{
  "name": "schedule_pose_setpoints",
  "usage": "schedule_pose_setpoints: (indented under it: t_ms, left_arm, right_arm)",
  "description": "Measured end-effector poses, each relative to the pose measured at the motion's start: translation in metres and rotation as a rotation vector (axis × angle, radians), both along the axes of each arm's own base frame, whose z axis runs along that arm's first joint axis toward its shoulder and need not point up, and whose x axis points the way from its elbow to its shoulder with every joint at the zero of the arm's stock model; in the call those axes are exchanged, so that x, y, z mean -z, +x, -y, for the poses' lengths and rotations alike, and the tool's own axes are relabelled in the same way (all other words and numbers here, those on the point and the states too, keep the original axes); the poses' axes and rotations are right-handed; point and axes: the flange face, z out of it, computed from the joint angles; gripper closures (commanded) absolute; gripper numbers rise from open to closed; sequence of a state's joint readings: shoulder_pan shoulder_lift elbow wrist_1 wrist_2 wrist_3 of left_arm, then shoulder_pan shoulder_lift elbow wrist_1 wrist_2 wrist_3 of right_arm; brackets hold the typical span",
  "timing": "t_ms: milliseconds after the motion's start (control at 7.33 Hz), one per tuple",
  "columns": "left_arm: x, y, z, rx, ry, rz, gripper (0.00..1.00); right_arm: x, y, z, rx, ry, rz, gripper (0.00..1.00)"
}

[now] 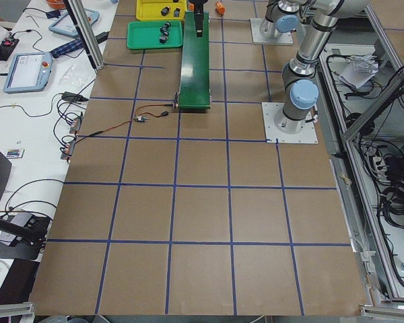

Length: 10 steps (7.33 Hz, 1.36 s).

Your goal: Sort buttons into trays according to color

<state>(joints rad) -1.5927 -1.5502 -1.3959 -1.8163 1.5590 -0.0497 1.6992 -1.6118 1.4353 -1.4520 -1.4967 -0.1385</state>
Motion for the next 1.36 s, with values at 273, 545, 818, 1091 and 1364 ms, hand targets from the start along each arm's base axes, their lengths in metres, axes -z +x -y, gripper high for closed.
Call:
schedule_pose_setpoints:
  t_ms: [273,545,818,1091,1364]
  left_arm:
    - [0.0,0.0,0.0,-0.001,0.001,-0.002,0.0]
    - [0.0,0.0,0.0,-0.002,0.001,-0.002,0.0]
    - [0.001,0.0,0.001,-0.005,0.001,-0.004,0.0]
    - [0.0,-0.001,0.001,-0.006,0.0,-0.005,0.0]
    - [0.0,0.0,0.001,-0.008,-0.002,-0.005,0.0]
  right_arm:
    - [-0.002,-0.001,0.003,0.01,-0.049,0.01,0.0]
    - [0.0,-0.003,0.01,0.083,-0.101,0.003,0.0]
    - [0.0,-0.007,0.012,0.192,-0.11,-0.023,0.0]
    - [0.002,-0.009,0.012,0.218,-0.098,-0.032,0.0]
    - [0.004,-0.009,0.011,0.221,-0.091,-0.033,0.0]
